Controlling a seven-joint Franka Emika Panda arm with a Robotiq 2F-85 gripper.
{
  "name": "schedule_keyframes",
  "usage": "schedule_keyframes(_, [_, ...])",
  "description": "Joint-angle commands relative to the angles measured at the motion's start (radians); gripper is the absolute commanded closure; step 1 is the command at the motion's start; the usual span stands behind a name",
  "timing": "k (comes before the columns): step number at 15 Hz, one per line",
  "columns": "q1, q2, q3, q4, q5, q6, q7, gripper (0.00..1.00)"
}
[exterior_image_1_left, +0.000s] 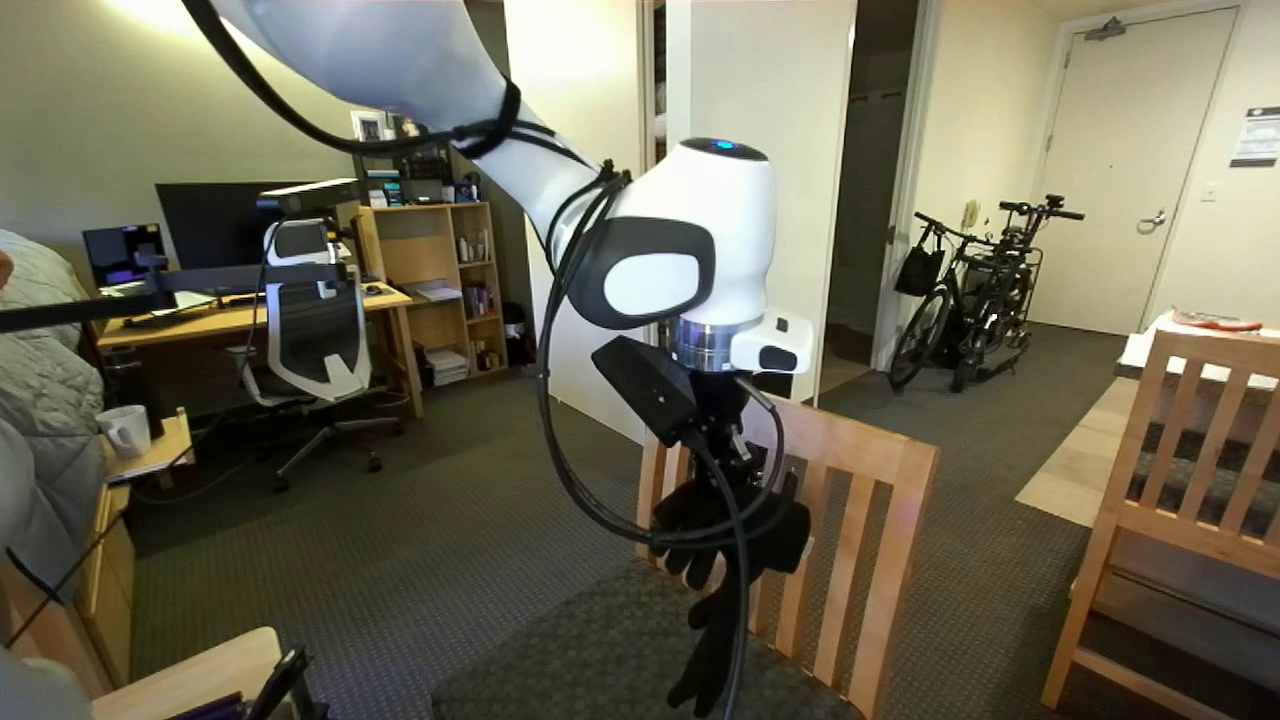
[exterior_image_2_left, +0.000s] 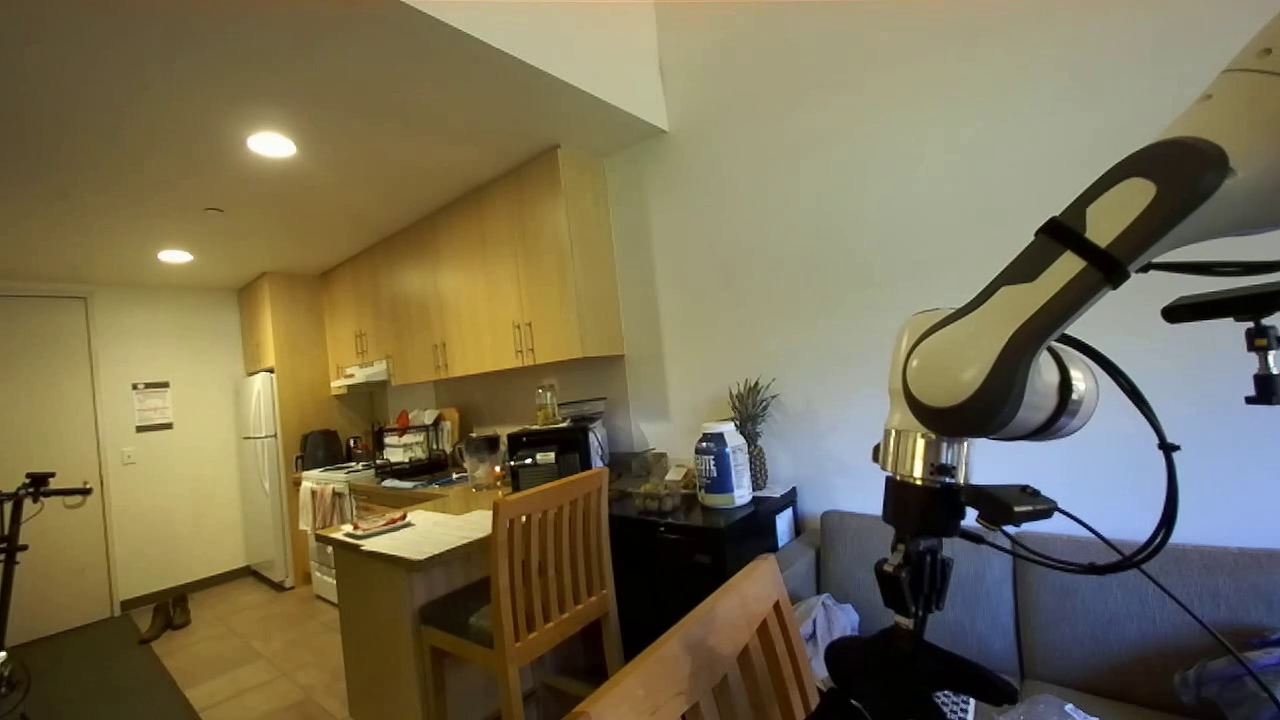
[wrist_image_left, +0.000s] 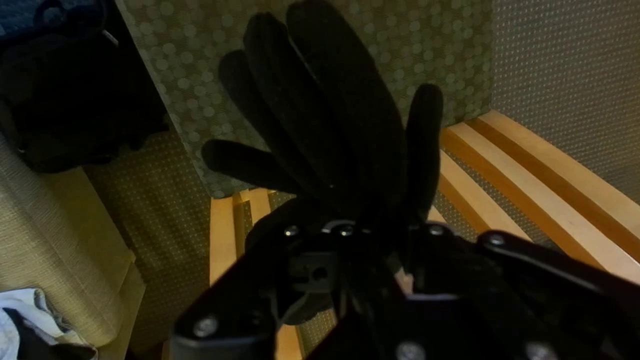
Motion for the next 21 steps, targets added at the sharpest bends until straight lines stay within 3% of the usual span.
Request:
schedule_keyframes(1, [0.005, 0.024, 0.002, -0.011, 0.016, 0.031, 0.017, 0.96])
schedule_keyframes(14, [-0.023, 0.216, 0.051, 0.074, 0.045, 0.110, -0.070, 0.96])
schedule_keyframes(21, [-0.076, 0.261, 0.126, 0.111, 0.166, 0.190, -0.182, 0.96])
